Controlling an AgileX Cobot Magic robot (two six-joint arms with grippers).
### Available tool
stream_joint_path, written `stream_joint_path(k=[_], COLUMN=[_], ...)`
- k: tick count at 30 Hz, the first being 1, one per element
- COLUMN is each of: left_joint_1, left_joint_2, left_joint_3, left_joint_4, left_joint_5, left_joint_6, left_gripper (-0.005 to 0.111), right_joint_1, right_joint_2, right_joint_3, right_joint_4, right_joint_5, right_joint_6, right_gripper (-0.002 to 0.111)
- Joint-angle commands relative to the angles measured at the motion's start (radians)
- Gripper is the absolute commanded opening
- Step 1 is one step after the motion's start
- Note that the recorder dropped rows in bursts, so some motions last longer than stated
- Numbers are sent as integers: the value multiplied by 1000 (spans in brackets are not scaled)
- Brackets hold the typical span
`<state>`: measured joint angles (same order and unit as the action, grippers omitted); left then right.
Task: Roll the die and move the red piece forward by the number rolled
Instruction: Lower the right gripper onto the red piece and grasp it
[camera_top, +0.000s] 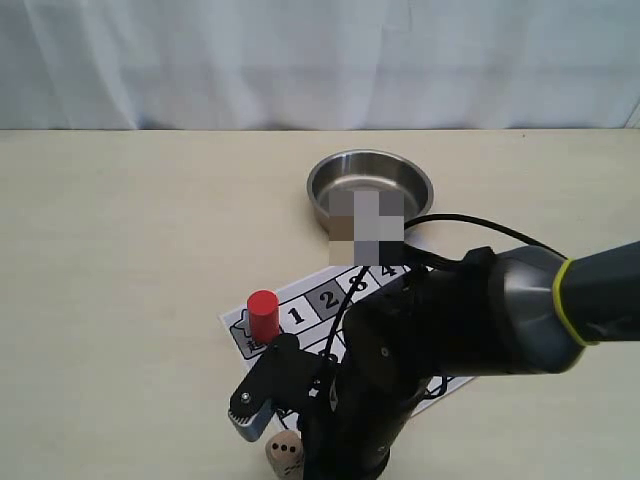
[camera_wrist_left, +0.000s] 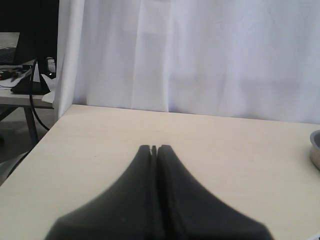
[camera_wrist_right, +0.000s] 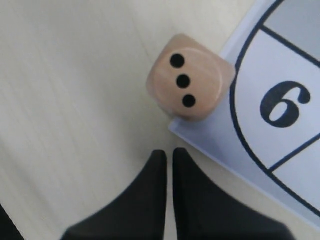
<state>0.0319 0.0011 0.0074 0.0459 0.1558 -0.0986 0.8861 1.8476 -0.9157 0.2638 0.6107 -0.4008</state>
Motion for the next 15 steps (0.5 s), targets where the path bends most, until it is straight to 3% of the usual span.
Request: stream_joint_path(k=[1,7,15], left_joint_1=[-8,-8,-8], left_joint_2=[-1,-1,-1], left_joint_3=[-7,-7,-7], left_joint_4=[-2,-2,-2], left_joint_5=[-12,-12,-12], left_joint_6=[-2,-2,-2], left_gripper=[0,0,0], right_joint_1=[-1,-1,-1], right_joint_2=[2,-2,-42], right_joint_3=[3,-7,-117], right_joint_4=[-9,-9,-103], right_joint_5=[-4,22,245], right_joint_6=[-3,-3,84], right_gripper=[4,4,4])
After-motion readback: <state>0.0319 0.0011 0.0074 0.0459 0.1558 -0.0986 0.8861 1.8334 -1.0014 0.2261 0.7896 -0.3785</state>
